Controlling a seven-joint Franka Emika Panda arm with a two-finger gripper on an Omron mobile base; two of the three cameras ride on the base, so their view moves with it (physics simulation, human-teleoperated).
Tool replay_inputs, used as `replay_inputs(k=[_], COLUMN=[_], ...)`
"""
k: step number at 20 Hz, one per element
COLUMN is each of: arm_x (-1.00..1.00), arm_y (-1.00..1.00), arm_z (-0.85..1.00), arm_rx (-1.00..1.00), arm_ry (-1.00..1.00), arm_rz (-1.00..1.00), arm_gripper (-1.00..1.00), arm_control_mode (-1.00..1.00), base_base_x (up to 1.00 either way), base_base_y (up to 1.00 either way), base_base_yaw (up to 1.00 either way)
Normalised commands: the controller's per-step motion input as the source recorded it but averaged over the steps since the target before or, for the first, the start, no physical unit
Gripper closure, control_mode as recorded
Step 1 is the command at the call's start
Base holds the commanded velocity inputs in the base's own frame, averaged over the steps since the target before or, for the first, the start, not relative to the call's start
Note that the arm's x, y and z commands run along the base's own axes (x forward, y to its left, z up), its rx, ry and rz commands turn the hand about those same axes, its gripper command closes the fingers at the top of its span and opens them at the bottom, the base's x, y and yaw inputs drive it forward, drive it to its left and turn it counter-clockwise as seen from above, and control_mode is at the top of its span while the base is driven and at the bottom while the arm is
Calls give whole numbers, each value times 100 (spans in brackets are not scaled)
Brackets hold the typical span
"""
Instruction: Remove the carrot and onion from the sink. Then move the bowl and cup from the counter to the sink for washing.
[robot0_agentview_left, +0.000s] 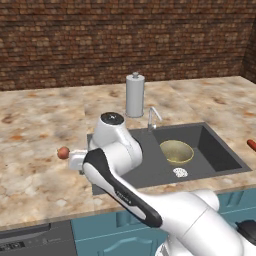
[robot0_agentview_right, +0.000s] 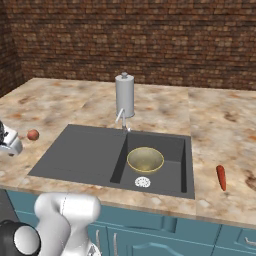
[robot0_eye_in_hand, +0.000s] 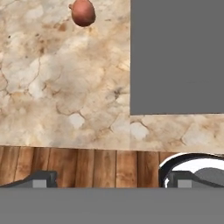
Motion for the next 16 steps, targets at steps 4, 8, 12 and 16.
replay_inputs(k=[4,8,12,16], arm_x=[11,9,0,1], arm_y=[48,45,45,45], arm_z=[0,0,0,0], arm_rx=[0,0,0,0], arm_ry=[1,0,0,0], arm_rz=[0,1,3,3], arm_gripper=[-100,-100,-100,-100], arm_control_mode=[-100,-100,-100,-100], base_base_x=[0,0,0,0], base_base_y=[0,0,0,0], base_base_yaw=[0,0,0,0])
